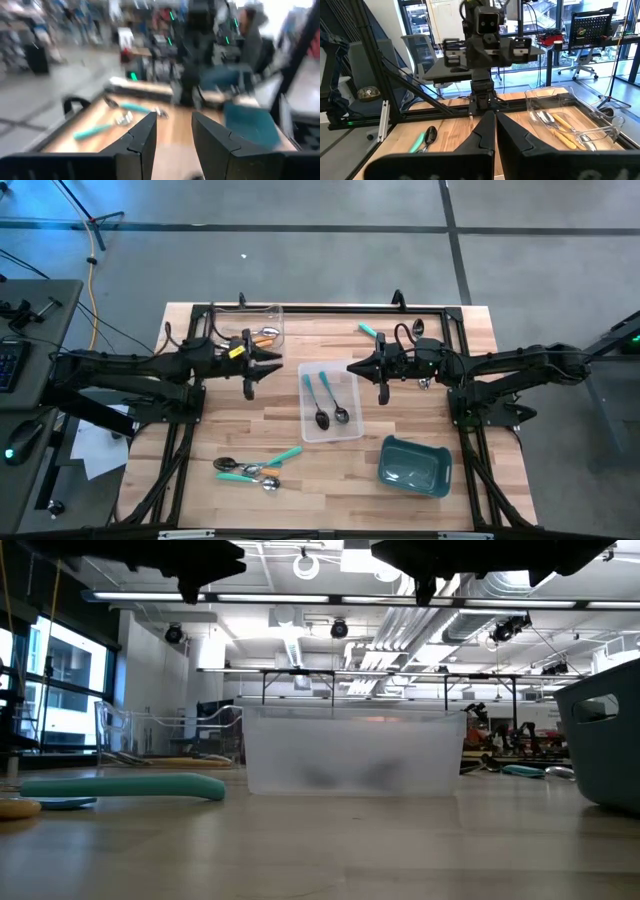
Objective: Sort silverware by color (type)
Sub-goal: Put the light blue spoon into the blue bin
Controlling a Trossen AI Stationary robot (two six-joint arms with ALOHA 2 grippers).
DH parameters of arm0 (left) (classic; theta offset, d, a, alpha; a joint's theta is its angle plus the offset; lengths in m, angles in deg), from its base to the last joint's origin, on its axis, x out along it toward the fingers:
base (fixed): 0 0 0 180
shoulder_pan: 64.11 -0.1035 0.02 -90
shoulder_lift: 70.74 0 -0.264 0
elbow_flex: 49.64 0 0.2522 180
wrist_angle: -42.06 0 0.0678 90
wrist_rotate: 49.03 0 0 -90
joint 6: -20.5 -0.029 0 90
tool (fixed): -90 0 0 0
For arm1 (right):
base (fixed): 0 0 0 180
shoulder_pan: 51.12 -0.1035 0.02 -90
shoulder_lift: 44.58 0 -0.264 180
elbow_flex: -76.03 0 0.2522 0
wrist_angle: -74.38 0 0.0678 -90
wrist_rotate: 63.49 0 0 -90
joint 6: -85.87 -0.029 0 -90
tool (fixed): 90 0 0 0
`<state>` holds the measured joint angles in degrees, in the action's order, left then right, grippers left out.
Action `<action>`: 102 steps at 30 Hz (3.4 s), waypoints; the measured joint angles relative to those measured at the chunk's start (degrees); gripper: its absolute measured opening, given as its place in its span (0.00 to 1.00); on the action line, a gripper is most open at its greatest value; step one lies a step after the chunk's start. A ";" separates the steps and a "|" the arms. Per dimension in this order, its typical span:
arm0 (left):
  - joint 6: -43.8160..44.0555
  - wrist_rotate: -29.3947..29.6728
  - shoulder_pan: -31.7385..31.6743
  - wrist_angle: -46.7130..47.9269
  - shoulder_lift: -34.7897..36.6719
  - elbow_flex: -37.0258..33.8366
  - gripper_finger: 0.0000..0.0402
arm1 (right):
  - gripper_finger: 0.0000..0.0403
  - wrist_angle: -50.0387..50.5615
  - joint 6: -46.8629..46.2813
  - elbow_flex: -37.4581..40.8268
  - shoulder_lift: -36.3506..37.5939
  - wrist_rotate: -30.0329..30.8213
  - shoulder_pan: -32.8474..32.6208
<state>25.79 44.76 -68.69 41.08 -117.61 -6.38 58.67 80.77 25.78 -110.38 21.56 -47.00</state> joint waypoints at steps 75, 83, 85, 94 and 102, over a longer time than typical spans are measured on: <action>38.08 -2.53 29.16 56.72 -59.50 39.44 0.51 | 0.00 23.10 -0.25 0.02 12.15 -12.02 6.51; 37.97 1.02 30.72 56.69 -61.84 39.44 0.51 | 0.00 23.30 0.10 0.02 12.15 -12.00 6.51; 37.93 1.06 30.87 56.67 -63.04 39.44 0.51 | 0.00 23.30 0.14 0.02 12.15 -12.00 6.51; 35.60 2.44 30.94 55.80 -64.65 39.62 0.48 | 0.00 23.30 0.03 0.02 12.15 -11.82 6.51; 33.60 2.76 30.96 54.98 -64.58 39.58 0.11 | 0.00 23.28 0.01 0.02 12.15 -11.32 6.51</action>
<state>59.39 47.52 -37.74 96.06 -182.20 33.20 81.95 80.78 25.80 -98.23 10.24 -40.48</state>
